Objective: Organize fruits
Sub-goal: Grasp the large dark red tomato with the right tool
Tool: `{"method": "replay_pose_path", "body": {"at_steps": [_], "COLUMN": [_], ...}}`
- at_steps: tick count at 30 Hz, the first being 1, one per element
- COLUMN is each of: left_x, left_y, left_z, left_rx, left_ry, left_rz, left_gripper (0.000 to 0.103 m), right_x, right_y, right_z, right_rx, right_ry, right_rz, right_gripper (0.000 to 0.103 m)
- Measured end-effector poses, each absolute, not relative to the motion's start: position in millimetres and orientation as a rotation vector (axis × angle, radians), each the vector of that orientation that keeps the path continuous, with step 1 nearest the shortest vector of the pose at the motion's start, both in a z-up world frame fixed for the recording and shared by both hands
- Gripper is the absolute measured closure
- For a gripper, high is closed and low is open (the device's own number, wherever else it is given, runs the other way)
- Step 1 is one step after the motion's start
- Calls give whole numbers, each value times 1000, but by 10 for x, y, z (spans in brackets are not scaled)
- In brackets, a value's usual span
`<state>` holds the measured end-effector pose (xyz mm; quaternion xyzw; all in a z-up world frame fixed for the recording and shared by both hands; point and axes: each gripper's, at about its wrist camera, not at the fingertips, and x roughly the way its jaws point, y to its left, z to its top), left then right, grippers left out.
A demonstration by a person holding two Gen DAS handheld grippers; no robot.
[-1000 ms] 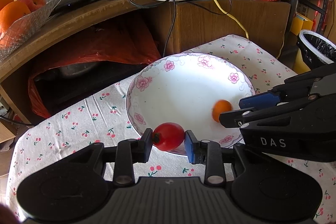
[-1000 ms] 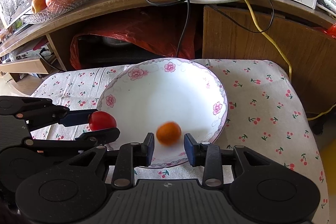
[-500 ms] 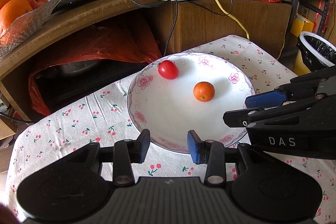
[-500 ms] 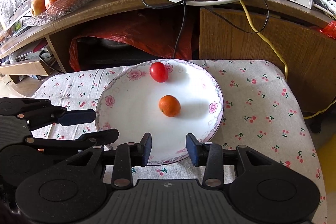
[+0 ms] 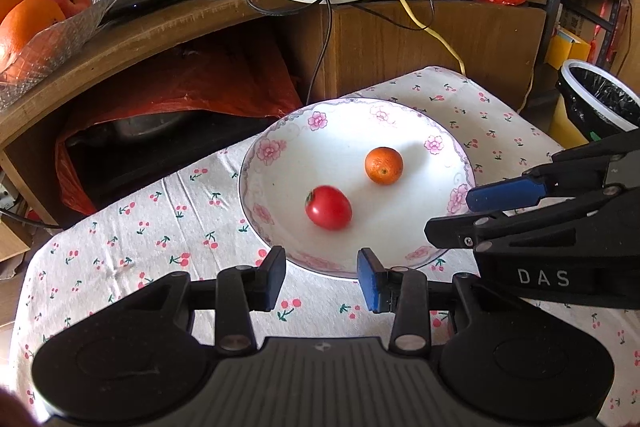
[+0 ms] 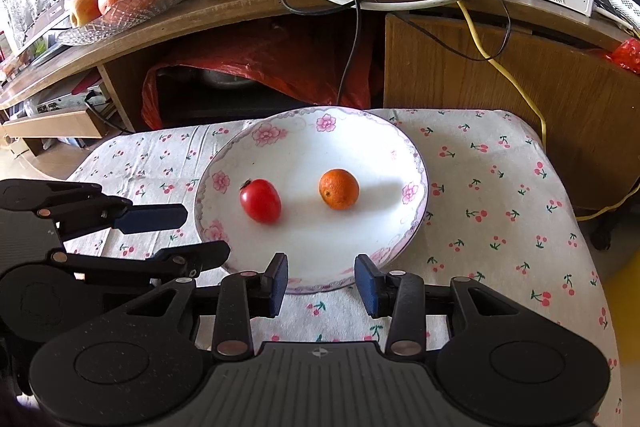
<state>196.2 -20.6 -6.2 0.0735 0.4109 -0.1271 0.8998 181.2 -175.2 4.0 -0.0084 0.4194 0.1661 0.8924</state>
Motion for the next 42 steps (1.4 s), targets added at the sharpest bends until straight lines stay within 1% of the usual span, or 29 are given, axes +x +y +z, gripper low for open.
{"method": "replay_pose_path", "body": {"at_steps": [7, 11, 15, 29, 38, 42], "left_x": [1876, 1797, 1724, 1502, 1325, 1265], "left_y": [-187, -178, -156, -3, 113, 135], "left_z": [-37, -24, -13, -53, -158, -196], "left_rx": [137, 143, 138, 142, 154, 179], "left_ry": [861, 865, 870, 903, 942, 935], "left_rz": [-281, -296, -310, -328, -336, -319], "left_gripper": [56, 55, 52, 51, 51, 49], "right_x": [1715, 1655, 1590, 1446, 1326, 1282], "right_y": [-1768, -1793, -1817, -1918, -1893, -1820], "right_z": [32, -1, -48, -6, -37, -64], "right_rx": [-29, -41, -54, -17, -26, -45], "right_ry": [885, 902, 924, 944, 985, 1002], "right_rz": [355, 363, 376, 448, 525, 557], "right_gripper": [66, 62, 62, 60, 56, 56]}}
